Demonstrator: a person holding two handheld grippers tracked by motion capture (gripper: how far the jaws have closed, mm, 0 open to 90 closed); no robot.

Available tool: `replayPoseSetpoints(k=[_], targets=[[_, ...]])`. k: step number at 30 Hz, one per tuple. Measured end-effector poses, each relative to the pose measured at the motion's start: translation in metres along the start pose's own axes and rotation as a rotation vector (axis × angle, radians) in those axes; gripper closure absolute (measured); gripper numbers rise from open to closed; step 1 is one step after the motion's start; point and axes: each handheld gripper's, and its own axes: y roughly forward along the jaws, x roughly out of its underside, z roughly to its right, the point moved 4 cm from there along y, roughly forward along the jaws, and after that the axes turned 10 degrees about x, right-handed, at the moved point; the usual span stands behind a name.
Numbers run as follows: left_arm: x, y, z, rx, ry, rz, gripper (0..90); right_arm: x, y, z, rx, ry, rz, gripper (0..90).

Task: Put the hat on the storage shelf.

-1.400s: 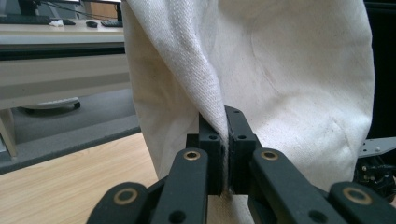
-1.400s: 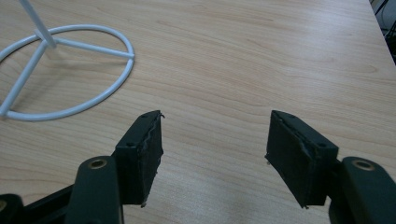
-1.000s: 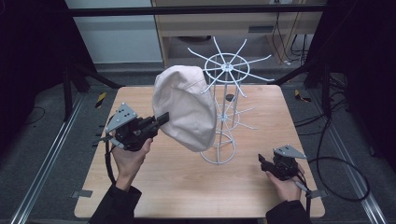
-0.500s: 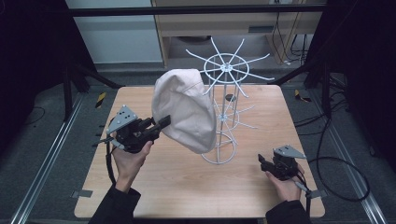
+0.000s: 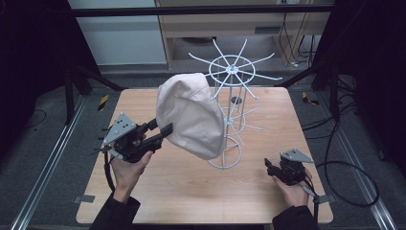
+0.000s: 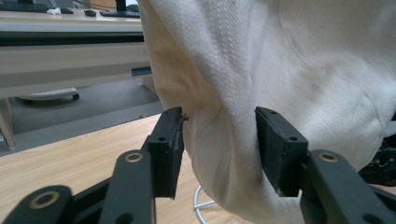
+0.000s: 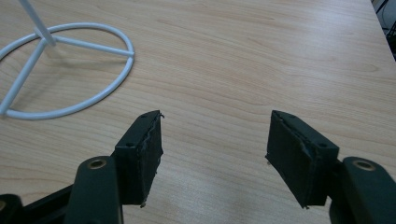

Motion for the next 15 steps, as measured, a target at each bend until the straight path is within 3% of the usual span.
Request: replayPoseSetpoints(k=[5,9,15], targets=[[0.001,-0.007,0.004,-0.008,0.022,0.002,47.3,0.0,0.0,0.0,-0.001,0.001,0.001,35.7],[0.002,-0.015,0.008,0.008,0.023,0.008,44.4,0.0,0.0,0.0,0.0,0.002,-0.001,35.7],[0.009,-0.033,0.007,-0.032,0.039,-0.01,41.9,0.0,0.0,0.0,0.001,0.005,-0.001,35.6]])
